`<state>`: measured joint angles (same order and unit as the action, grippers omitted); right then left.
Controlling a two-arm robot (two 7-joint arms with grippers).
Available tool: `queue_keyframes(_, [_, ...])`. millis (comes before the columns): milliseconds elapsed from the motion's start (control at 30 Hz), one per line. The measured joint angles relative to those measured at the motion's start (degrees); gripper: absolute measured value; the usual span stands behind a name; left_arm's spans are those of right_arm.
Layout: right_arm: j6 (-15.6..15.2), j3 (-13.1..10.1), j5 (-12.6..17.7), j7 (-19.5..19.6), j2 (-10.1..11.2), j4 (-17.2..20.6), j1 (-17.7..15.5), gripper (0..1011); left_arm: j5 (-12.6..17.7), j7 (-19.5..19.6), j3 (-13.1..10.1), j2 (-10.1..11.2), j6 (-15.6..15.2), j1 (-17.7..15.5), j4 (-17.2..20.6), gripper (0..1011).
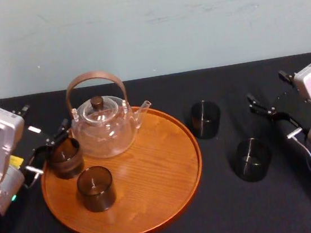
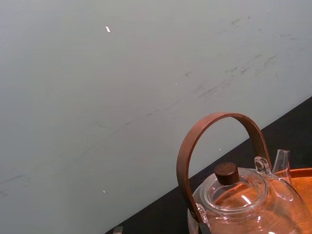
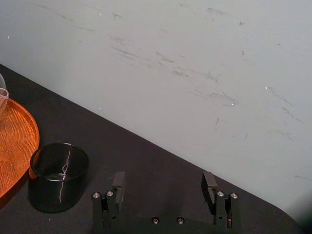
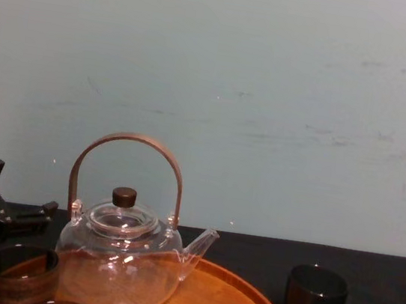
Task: Pick up the glass from the table and place it on the tray.
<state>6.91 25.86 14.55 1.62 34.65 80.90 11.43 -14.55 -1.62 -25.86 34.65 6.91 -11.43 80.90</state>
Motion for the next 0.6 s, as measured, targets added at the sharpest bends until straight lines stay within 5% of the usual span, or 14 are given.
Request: queue_keyframes(600, [0.0,0.0,0.0,0.0,0.0,0.0,0.0,1002,0.0,0.0,0.0,0.0,0.0,0.0,0.0,1001])
